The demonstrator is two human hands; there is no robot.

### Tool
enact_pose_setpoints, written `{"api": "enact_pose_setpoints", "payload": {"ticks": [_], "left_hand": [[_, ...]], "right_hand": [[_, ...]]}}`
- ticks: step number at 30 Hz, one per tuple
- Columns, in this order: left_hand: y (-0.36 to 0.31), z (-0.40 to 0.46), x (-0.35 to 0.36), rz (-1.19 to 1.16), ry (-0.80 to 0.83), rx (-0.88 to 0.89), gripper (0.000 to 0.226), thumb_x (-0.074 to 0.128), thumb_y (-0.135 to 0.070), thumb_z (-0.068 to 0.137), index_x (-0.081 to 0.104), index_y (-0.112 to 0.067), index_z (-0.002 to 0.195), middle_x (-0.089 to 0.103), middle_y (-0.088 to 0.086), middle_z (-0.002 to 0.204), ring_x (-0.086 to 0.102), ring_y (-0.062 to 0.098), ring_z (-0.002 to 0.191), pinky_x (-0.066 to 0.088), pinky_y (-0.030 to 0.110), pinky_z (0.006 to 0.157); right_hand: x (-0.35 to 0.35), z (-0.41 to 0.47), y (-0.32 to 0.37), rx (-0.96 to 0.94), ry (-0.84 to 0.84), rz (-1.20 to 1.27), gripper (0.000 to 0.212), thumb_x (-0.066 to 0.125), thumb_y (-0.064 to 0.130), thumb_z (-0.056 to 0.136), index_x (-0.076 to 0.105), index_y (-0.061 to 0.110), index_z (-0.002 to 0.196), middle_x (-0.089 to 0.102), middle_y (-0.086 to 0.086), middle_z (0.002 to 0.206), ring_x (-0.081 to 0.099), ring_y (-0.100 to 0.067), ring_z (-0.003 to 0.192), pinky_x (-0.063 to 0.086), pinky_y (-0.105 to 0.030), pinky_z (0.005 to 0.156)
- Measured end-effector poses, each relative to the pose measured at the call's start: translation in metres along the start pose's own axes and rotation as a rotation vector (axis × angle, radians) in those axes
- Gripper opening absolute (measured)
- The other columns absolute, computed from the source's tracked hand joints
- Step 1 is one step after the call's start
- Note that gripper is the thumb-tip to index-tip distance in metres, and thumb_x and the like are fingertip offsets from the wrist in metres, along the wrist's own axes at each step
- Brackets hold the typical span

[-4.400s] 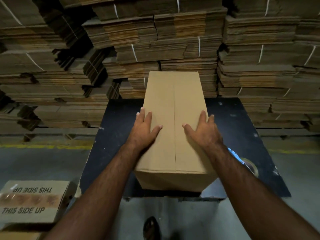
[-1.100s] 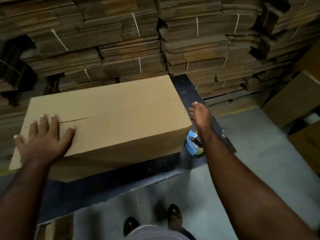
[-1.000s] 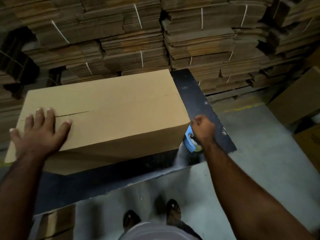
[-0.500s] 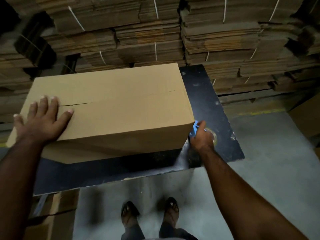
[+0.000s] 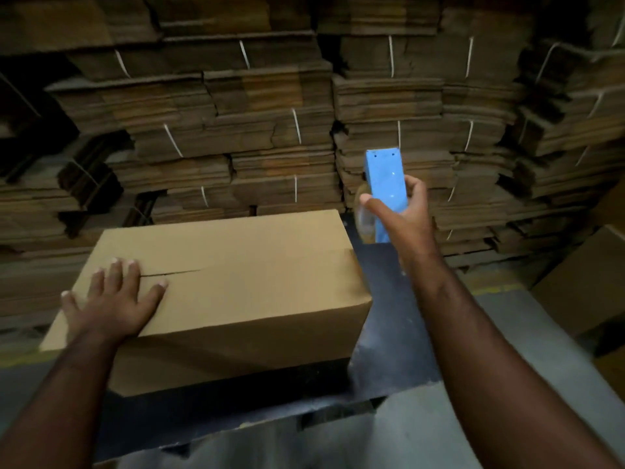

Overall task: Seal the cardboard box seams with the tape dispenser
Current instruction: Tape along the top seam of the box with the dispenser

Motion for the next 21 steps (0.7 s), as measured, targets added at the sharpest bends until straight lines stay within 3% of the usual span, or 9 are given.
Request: {"api": "enact_pose_setpoints", "payload": {"ticks": [4,6,9,11,12,14,16,18,21], "left_hand": [[-0.020,-0.020,-0.027,-0.035,-0.031,-0.020,0.082,0.010,-0.078,0.090,-0.002,-0.033,0.158,-0.009,-0.004,0.167,-0.002,0.025,0.153,0.002,0.065,0.115],[-0.017,-0.018,-0.026,-0.053,0.019,-0.036,0.081,0.010,-0.076,0.091,-0.004,-0.033,0.158,-0.010,-0.003,0.167,-0.003,0.025,0.153,0.002,0.065,0.116],[-0.020,-0.015,-0.029,-0.085,0.017,-0.028,0.081,0.017,-0.076,0.091,0.008,-0.031,0.158,-0.001,-0.001,0.167,0.002,0.027,0.153,0.001,0.065,0.115],[-0.017,-0.012,-0.042,-0.299,-0.054,-0.019,0.078,0.030,-0.078,0.089,0.036,-0.029,0.149,0.028,0.006,0.160,0.024,0.030,0.147,0.010,0.063,0.117],[-0.013,-0.012,-0.052,-0.505,-0.116,-0.036,0.072,0.037,-0.076,0.089,0.049,-0.026,0.139,0.045,0.008,0.149,0.040,0.031,0.138,0.023,0.058,0.115],[-0.003,-0.019,-0.073,-0.933,-0.208,-0.099,0.054,0.049,-0.062,0.092,0.065,-0.020,0.120,0.065,0.008,0.124,0.059,0.031,0.117,0.046,0.043,0.099],[-0.002,-0.027,-0.093,-1.191,-0.206,-0.081,0.041,0.049,-0.055,0.096,0.070,-0.019,0.101,0.070,0.003,0.103,0.065,0.026,0.101,0.054,0.039,0.084],[-0.002,-0.035,-0.108,-1.322,-0.154,-0.040,0.039,0.047,-0.050,0.099,0.072,-0.021,0.097,0.073,-0.001,0.097,0.067,0.017,0.095,0.054,0.037,0.081],[0.006,-0.044,-0.121,-1.435,-0.115,-0.017,0.043,0.045,-0.046,0.101,0.074,-0.016,0.095,0.077,0.003,0.089,0.069,0.017,0.081,0.053,0.037,0.078]], "right_hand": [[0.075,-0.018,0.040,-0.088,0.129,-0.104,0.077,0.086,0.039,0.054,0.045,0.025,0.117,0.061,0.006,0.107,0.064,-0.011,0.096,0.057,-0.037,0.080],[0.112,-0.034,0.047,-0.091,0.185,-0.123,0.072,0.082,0.039,0.053,0.047,0.026,0.115,0.063,0.005,0.107,0.065,-0.013,0.094,0.058,-0.044,0.080],[0.162,-0.063,0.051,-0.035,0.315,-0.111,0.063,0.082,0.037,0.061,0.050,0.028,0.115,0.063,0.008,0.105,0.064,-0.012,0.093,0.058,-0.042,0.079],[0.191,-0.083,0.048,0.040,0.421,-0.058,0.058,0.080,0.038,0.061,0.054,0.029,0.112,0.065,0.006,0.100,0.065,-0.014,0.088,0.057,-0.038,0.073],[0.204,-0.094,0.046,0.073,0.467,-0.009,0.055,0.077,0.037,0.060,0.056,0.027,0.110,0.066,0.003,0.095,0.064,-0.016,0.081,0.055,-0.038,0.068],[0.230,-0.115,0.041,0.146,0.553,0.115,0.047,0.069,0.028,0.062,0.060,0.018,0.107,0.064,-0.005,0.080,0.057,-0.017,0.066,0.047,-0.036,0.060],[0.252,-0.134,0.036,0.234,0.646,0.218,0.040,0.060,0.015,0.066,0.061,0.009,0.105,0.059,-0.011,0.077,0.052,-0.016,0.063,0.042,-0.034,0.055],[0.270,-0.153,0.030,0.352,0.735,0.297,0.036,0.056,0.010,0.064,0.058,0.003,0.099,0.056,-0.013,0.079,0.049,-0.016,0.062,0.040,-0.030,0.051],[0.289,-0.180,0.017,0.578,0.797,0.403,0.034,0.057,0.013,0.056,0.057,0.006,0.089,0.054,-0.010,0.074,0.049,-0.016,0.059,0.040,-0.026,0.049]]}}
Point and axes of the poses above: each hand's wrist, its own z-axis towards the middle knuckle, its own x-axis out of the palm, y = z × x, the point moved 8 cm from there along z, towards the middle knuckle
